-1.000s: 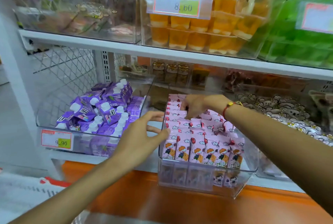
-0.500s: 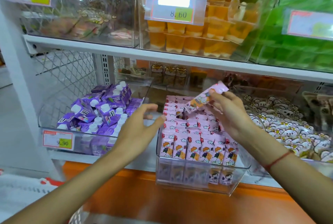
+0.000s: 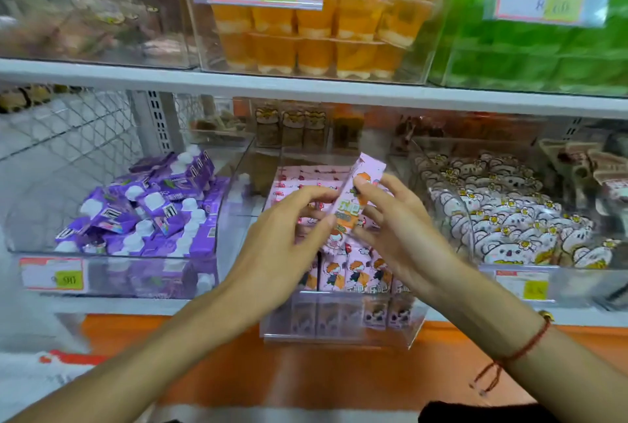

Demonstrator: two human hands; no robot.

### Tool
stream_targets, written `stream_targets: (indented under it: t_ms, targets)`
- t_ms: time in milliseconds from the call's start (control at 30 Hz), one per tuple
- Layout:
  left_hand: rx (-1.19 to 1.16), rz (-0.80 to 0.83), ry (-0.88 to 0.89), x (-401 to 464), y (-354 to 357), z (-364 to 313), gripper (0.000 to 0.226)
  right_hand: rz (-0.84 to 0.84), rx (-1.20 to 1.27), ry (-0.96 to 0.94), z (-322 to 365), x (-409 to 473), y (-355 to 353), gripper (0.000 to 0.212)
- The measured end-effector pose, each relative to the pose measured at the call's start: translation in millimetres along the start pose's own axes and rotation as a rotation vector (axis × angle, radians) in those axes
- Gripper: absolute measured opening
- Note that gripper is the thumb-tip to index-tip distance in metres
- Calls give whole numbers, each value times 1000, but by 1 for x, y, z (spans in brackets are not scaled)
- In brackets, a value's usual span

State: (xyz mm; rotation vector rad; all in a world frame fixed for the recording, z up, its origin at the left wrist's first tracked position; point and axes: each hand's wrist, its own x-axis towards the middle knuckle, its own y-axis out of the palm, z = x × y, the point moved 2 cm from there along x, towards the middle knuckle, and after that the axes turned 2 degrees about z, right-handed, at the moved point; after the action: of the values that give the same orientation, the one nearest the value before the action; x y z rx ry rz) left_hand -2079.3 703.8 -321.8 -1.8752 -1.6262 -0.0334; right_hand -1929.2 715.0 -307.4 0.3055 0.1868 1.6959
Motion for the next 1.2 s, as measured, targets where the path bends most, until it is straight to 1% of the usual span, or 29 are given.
stream_targets:
  t_ms: [100,233,300,333,400,467,533,600,667,700,800,867,967,1033,1100,1133,1200]
  targets:
    - [-42,4,7,1,3,1,28,-16,6,17,-1,1,-4,29]
    - [-82,-1,5,-2,2,4,31,5,73,35,1,0,-5,20]
    - [-79,-3,4,-3,3,4,30,-15,24,7,1,-2,-4,22]
    - [-74,-1,5,-3,4,2,30,-34,-11,-11,0,-4,-2,27]
    - [-46,-6,13,-4,5,-1,33,-80,-58,-58,-1,-6,1,36]
    - [4,-37,38,-3,3,-3,36,-97,-65,-98,1,-6,2,37]
    - [61,-93,93,-2,-2,-5,36,-42,-75,-86,4,-5,3,36]
    - [82,-134,131,0,-6,-8,37,55,-53,-45,5,-4,4,31]
    - [98,-142,139,-1,-8,-8,38,116,-7,-11,5,-4,6,28]
    - [119,-142,138,-1,-8,-7,39,121,-9,-14,4,-4,6,27]
    - [235,-165,173,-2,-9,-4,51,47,-63,-60,4,-5,6,33]
    - [281,-164,194,-1,-10,-4,55,-4,-110,-104,3,-6,5,35]
    - [207,-145,166,-1,-10,-5,45,-3,-214,-158,3,-7,4,35]
    - [119,-130,110,-1,-11,-5,40,46,-284,-162,4,-8,3,36]
    - [-1,-90,44,0,-11,-6,40,90,-348,-179,6,-8,3,33]
    - [-60,-68,15,0,-11,-6,40,92,-373,-194,7,-9,3,31]
    - [-173,-21,-59,0,-10,-10,35,45,-392,-212,8,-10,2,24]
